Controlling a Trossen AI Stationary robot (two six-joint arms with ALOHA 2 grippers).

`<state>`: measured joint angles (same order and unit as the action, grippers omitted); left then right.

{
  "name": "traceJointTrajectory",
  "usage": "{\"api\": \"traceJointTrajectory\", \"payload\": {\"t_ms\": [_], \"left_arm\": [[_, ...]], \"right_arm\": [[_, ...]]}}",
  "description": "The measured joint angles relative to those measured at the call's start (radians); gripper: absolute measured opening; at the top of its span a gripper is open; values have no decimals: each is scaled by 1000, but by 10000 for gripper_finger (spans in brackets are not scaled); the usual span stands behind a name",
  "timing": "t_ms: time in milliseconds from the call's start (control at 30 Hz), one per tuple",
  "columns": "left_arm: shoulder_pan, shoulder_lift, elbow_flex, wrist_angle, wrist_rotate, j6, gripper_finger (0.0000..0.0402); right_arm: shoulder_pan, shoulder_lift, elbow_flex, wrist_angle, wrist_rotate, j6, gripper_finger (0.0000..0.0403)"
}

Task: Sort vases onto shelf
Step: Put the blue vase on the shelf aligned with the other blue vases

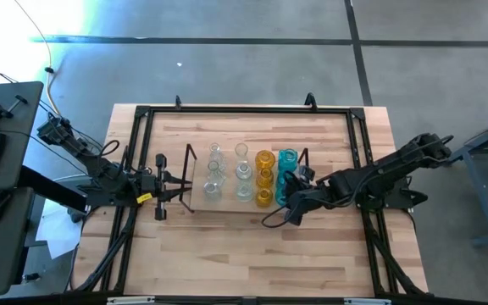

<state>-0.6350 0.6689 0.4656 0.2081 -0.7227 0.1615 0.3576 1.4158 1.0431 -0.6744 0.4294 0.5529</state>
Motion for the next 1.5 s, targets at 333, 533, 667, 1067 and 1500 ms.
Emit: {"api": "traceJointTrajectory", "payload": {"t_ms": [333,533,667,1067,1500], "left_arm": [[0,0,0,0,0,-3,55],[0,0,0,0,13,-20,55],[0,-8,0,-1,34,-30,55],[0,-18,0,-14,93,-82,55],[0,-18,0,-23,78,-90,55]], "right_arm": [[0,0,0,0,0,-1,170],[0,0,20,-3,-1,-23,171],[0,0,78,-44,4,-63,172],[51,48,127,-100,-147,-83,20],[55,155,127,-129,-123,-6,19]]}}
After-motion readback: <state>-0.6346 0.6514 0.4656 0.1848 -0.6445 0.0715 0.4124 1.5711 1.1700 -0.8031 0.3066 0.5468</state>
